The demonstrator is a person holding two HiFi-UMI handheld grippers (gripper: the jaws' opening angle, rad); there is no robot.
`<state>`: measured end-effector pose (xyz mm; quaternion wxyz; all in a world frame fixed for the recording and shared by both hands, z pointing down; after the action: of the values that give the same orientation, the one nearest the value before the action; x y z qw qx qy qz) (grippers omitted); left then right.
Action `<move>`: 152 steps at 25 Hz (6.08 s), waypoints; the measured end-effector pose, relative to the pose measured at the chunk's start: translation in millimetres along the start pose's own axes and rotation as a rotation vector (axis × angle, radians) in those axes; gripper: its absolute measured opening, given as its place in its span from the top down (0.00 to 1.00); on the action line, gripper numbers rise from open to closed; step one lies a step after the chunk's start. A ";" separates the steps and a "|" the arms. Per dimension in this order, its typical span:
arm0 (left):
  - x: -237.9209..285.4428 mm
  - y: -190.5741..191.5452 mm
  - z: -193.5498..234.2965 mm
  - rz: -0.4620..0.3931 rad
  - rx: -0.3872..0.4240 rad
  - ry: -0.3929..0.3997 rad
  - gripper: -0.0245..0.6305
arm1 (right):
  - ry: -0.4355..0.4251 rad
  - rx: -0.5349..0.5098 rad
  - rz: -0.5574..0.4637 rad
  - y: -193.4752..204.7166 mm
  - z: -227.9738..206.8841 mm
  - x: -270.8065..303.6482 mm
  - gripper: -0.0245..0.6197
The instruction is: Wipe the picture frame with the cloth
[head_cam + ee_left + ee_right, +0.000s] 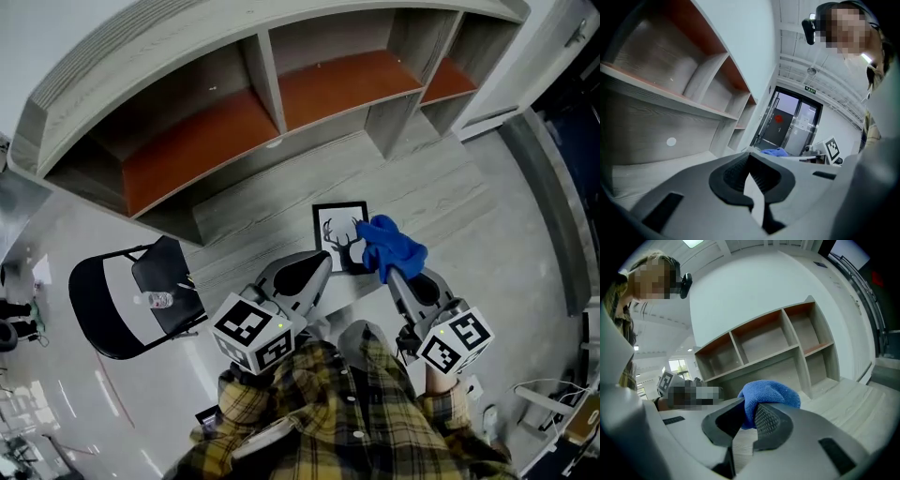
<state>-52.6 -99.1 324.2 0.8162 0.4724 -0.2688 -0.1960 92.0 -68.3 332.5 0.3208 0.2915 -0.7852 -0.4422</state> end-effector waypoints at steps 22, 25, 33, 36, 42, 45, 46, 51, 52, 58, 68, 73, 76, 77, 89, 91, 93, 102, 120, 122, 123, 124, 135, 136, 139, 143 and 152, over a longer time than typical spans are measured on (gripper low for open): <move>96.0 43.9 88.1 0.241 -0.002 -0.121 0.95 | -0.004 0.002 0.223 31.7 -92.5 75.5 0.88; 111.0 63.5 110.8 0.302 -0.002 -0.143 0.95 | 0.000 0.017 0.237 43.2 -98.2 82.6 0.88; 141.5 126.8 166.6 0.507 0.020 -0.264 0.78 | 0.004 0.071 0.265 75.3 -108.6 88.6 0.88; 147.9 147.6 179.8 0.557 0.020 -0.297 0.77 | 0.007 0.095 0.265 83.1 -111.5 87.7 0.88; 159.5 171.2 184.3 0.618 0.031 -0.311 0.77 | 0.009 0.128 0.268 93.5 -119.5 82.8 0.88; 160.6 185.2 187.5 0.647 0.067 -0.363 0.77 | 0.008 0.133 0.271 95.9 -123.0 82.1 0.88; 159.2 188.0 189.3 0.659 0.086 -0.388 0.77 | 0.006 0.134 0.273 96.4 -123.7 82.4 0.88; 159.6 191.1 190.4 0.665 0.026 -0.420 0.77 | -0.008 0.132 0.280 96.5 -128.7 86.3 0.88; 160.8 189.2 189.6 0.658 0.010 -0.411 0.78 | -0.012 0.130 0.281 96.0 -129.9 88.4 0.88; 162.1 186.9 191.4 0.642 -0.040 -0.381 0.78 | -0.044 0.065 0.301 86.3 -141.3 119.8 0.88; 162.0 184.0 192.5 0.641 -0.041 -0.365 0.78 | 0.021 -0.250 0.669 149.6 -179.7 190.0 0.88; 160.6 186.4 196.1 0.648 -0.051 -0.378 0.78 | 0.022 -0.258 0.726 171.6 -170.7 187.9 0.88; 160.1 186.7 195.3 0.650 -0.056 -0.385 0.78 | -0.005 -0.212 0.765 175.7 -163.1 180.4 0.88; 160.2 186.7 195.2 0.651 -0.057 -0.384 0.78 | -0.015 -0.195 0.774 177.3 -160.7 176.7 0.88; 160.5 186.2 194.4 0.649 -0.059 -0.375 0.78 | -0.092 -0.148 0.852 208.4 -121.9 119.4 0.88; 160.4 185.5 194.7 0.648 -0.058 -0.374 0.78 | -0.110 -0.118 0.864 213.1 -114.1 108.1 0.88; 160.2 185.7 194.8 0.649 -0.057 -0.373 0.78 | -0.117 -0.096 0.865 216.3 -107.7 96.1 0.88; 161.0 188.9 191.4 0.644 -0.079 -0.355 0.78 | -0.151 -0.083 0.855 208.4 -96.6 73.8 0.88; 159.2 191.8 193.6 0.615 -0.079 -0.390 0.78 | 0.003 -0.247 0.661 160.8 -142.7 231.7 0.88; 159.7 191.7 194.1 0.611 -0.076 -0.392 0.78 | -0.001 -0.215 0.668 170.1 -142.9 229.9 0.88; 159.4 191.6 194.6 0.614 -0.076 -0.393 0.78 | -0.005 -0.191 0.673 172.1 -141.9 228.9 0.88; 158.4 192.2 194.9 0.620 -0.080 -0.395 0.78 | -0.012 -0.166 0.686 174.0 -140.1 227.4 0.88; 160.8 185.2 194.9 0.594 -0.066 -0.383 0.78 | -0.123 -0.052 0.856 203.3 -107.0 173.7 0.88; 160.8 184.2 194.9 0.593 -0.064 -0.383 0.78 | -0.137 -0.057 0.875 207.5 -102.3 166.3 0.88; 161.6 186.4 195.9 0.588 -0.071 -0.385 0.78 | -0.172 -0.065 0.923 219.4 -88.6 143.7 0.88; 161.0 187.1 195.5 0.598 -0.074 -0.386 0.78 | -0.158 -0.059 0.908 222.9 -79.5 123.7 0.88; 159.4 185.8 194.9 0.601 -0.085 -0.391 0.78 | -0.195 -0.018 0.926 229.7 -67.8 95.5 0.88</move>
<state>-37.8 -231.7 607.3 0.7895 0.2916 -0.5382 -0.0450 44.1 -72.7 585.8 0.4115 -0.1353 -0.8551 -0.2849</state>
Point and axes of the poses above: the fingertips, and each gripper's own axes: x forward along the fingers, z to its left, y out of its underside, the point moved 3 cm from there along -x, backward along the fingers, and after that the axes turned 4 degrees about -y, right-handed, at the moved point
